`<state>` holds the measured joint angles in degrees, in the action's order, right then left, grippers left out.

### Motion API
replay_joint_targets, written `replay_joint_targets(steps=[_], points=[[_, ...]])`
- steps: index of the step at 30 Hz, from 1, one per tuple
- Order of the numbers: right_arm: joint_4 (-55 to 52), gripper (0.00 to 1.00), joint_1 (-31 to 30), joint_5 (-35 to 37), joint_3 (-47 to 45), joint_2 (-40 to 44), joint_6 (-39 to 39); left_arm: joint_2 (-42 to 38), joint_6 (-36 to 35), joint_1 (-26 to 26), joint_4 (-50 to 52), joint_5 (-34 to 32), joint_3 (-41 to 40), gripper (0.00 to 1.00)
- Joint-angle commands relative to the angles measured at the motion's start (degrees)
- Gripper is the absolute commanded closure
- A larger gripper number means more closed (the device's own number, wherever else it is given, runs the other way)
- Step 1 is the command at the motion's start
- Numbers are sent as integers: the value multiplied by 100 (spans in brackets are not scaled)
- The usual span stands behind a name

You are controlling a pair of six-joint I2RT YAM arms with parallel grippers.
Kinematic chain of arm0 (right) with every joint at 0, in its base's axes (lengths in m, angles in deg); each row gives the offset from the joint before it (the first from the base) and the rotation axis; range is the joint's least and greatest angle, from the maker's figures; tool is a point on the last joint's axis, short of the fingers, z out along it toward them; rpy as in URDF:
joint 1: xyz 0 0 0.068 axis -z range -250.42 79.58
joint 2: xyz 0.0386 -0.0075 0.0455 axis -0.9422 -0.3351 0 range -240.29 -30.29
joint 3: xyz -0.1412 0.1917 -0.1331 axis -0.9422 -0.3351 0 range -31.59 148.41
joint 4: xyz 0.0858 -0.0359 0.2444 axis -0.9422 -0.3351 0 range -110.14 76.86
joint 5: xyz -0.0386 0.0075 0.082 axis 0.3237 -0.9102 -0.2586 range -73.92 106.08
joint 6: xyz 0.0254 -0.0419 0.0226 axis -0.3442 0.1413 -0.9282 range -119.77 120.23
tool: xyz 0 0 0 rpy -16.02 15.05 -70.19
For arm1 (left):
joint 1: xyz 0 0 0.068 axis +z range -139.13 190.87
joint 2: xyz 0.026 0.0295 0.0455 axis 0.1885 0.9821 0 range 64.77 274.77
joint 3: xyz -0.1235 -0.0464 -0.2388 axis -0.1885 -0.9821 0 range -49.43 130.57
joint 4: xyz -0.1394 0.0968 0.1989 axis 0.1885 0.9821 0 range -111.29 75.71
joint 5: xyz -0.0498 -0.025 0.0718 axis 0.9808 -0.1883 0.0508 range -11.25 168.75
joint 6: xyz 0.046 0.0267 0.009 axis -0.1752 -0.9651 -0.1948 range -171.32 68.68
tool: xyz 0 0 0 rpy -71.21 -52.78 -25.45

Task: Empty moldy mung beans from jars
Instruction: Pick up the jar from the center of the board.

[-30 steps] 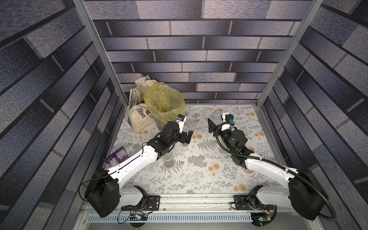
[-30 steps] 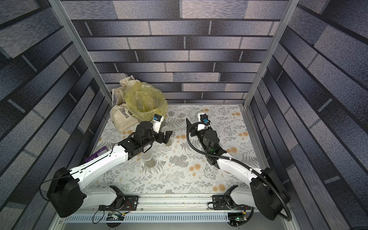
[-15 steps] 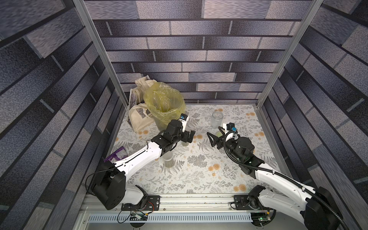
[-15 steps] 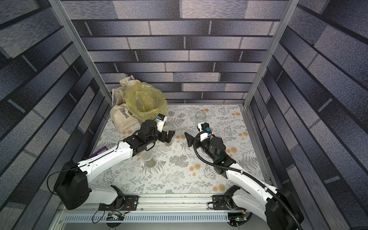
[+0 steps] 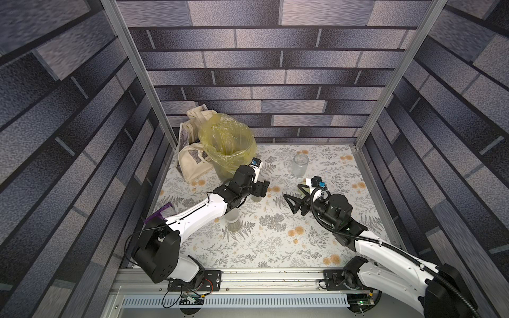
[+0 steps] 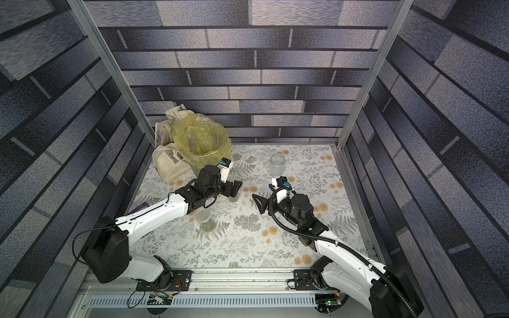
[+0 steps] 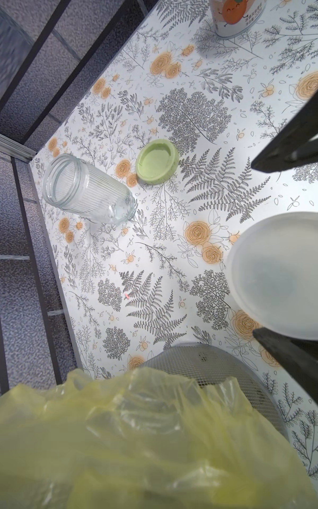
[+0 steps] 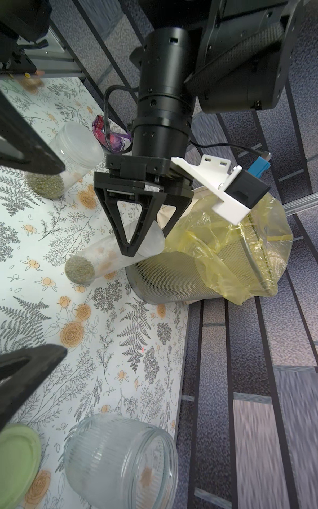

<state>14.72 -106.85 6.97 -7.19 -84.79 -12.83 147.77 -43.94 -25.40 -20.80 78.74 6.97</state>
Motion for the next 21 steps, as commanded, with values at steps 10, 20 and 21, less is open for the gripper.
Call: replay_joint_targets(steps=[10, 20, 21], points=[[202, 1, -26, -67, -163, -93, -151, 198, 68, 172, 92, 367, 283, 27], [279, 0, -31, -118, -225, -232, -188, 208, 185, 337, 162, 603, 284, 41], [306, 0, -31, -116, -241, -252, -196, 208, 194, 347, 162, 610, 292, 42]])
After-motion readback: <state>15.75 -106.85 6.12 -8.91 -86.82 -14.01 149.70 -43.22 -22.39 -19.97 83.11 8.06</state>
